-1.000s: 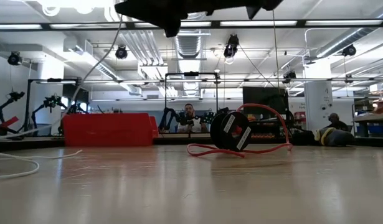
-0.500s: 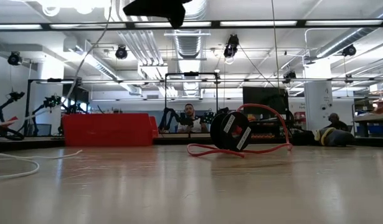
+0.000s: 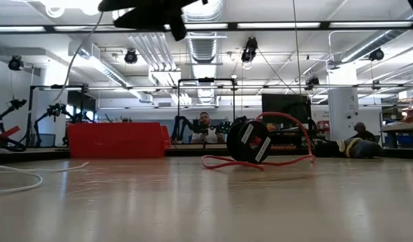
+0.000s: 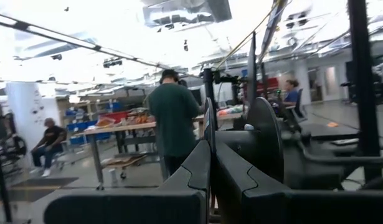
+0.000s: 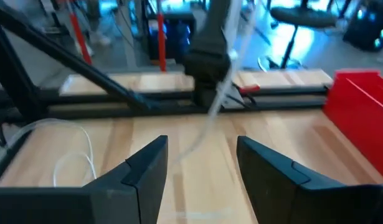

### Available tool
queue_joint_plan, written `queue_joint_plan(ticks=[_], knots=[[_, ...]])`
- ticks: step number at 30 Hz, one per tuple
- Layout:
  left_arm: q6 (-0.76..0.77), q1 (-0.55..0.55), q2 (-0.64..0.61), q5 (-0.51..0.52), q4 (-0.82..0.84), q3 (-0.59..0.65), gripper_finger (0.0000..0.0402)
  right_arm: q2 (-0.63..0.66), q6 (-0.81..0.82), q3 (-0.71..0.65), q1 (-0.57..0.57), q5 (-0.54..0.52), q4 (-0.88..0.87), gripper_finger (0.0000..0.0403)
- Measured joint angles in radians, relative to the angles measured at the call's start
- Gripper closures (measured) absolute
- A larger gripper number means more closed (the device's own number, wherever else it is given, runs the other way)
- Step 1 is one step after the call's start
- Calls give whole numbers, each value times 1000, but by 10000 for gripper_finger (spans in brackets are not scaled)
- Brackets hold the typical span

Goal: Coil cords
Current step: Coil the white wire onto the black spool

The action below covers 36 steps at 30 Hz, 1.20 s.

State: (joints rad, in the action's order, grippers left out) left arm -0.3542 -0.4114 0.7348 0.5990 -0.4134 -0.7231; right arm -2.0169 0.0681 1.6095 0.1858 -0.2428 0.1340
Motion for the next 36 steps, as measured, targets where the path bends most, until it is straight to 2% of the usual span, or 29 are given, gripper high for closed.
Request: queue_joint_plan(ticks=[8, 14, 19, 25, 34, 36], knots=[[0, 0, -23, -94, -5, 7, 401, -58, -53, 1, 3, -23, 233, 217], [-4, 0, -44, -97, -6, 13, 401, -61, -40, 1, 4, -20, 232, 217], [-4, 0, -51, -139, -8, 15, 401, -61, -15, 1, 4, -20, 236, 224], [-4, 0, -44, -140, -18, 15, 401, -67, -14, 0, 4, -20, 251, 269], [-8, 0, -46, -140, -21, 15, 401, -89, 32, -1, 4, -19, 235, 384], [-8, 0, -46, -140, -21, 15, 401, -85, 15, -1, 4, -18, 227, 397]])
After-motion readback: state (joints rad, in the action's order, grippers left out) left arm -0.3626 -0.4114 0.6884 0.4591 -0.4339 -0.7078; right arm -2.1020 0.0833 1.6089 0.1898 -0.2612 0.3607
